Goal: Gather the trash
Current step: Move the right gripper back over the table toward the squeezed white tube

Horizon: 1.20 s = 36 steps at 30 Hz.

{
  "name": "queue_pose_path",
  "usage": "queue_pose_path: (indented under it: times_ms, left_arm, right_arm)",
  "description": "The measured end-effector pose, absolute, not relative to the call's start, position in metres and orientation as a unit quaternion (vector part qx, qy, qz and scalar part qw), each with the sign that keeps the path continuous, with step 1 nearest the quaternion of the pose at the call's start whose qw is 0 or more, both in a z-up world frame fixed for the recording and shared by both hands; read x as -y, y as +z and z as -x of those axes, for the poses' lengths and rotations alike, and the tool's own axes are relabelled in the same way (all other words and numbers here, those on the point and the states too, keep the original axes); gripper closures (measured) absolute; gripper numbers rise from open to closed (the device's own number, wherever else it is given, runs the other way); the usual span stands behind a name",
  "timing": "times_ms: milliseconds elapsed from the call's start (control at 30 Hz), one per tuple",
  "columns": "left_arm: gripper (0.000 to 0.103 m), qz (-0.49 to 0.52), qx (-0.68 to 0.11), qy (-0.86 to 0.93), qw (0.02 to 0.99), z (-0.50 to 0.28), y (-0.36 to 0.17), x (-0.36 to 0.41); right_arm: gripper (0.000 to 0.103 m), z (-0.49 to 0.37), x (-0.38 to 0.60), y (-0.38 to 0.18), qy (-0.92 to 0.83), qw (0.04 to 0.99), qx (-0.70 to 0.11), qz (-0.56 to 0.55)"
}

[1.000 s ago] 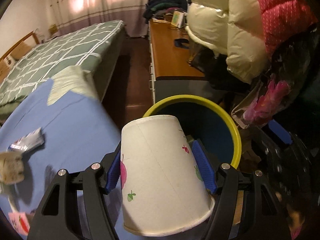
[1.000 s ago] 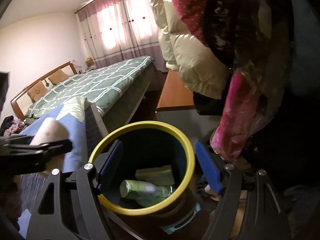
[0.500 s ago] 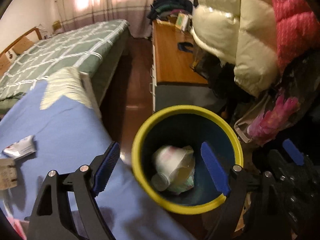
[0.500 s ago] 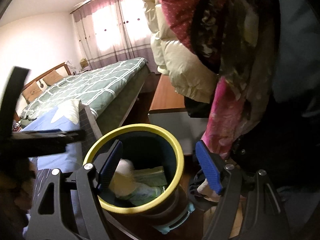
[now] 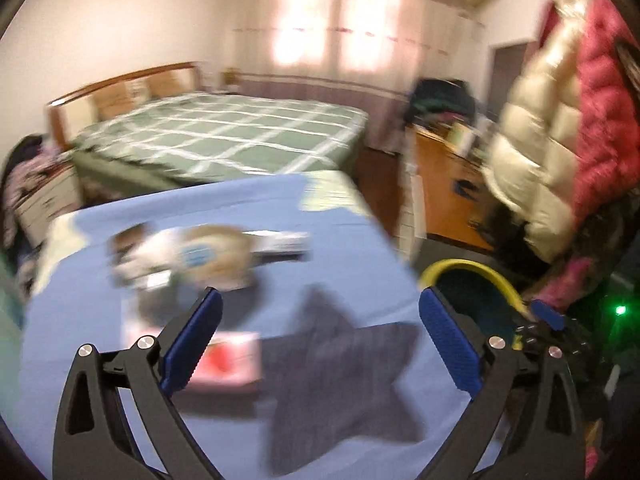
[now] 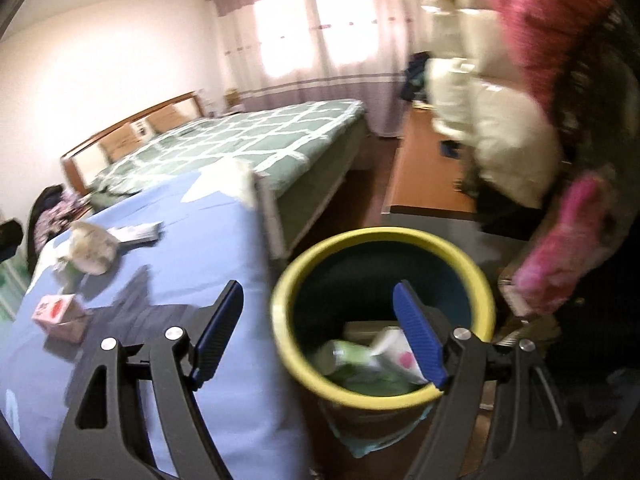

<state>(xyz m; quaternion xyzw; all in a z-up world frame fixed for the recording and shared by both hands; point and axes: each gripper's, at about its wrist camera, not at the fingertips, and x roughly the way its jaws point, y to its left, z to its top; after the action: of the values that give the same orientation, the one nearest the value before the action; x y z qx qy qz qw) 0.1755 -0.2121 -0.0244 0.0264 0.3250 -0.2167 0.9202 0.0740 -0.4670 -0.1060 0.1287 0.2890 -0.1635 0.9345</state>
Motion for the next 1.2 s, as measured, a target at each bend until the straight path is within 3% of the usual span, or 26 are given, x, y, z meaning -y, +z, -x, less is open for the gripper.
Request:
queue_pose_path:
  times_ms: [367,633,900,1200]
  left_arm:
    - [0.005,0.055,-0.337,-0.046,0.939,-0.175,-0.049,0.021]
    - [0.005,0.078,-0.331,-0.037,0.94,-0.172,-0.062,-0.016]
    - [0.005,0.097,-0.338,-0.035,0.936,-0.184,-0.07,-0.03]
    - [0.005,0.09,-0.348,-0.038,0.932,-0.194,-0.074,-0.016]
  right_arm:
    - [0.03,-0.14,0.346,-0.093,-0.032,0.946,-0.313,-0.083]
    - [0.03,-0.191,0.281,-0.087,-0.006,0.945,-0.324,-0.043]
    - [0.03,-0.279,0.318,-0.111,-0.054,0.925,-0.375,-0.041]
    - [0.032,-0.339,0.352,-0.136,-0.063,0.899,-0.416,-0.12]
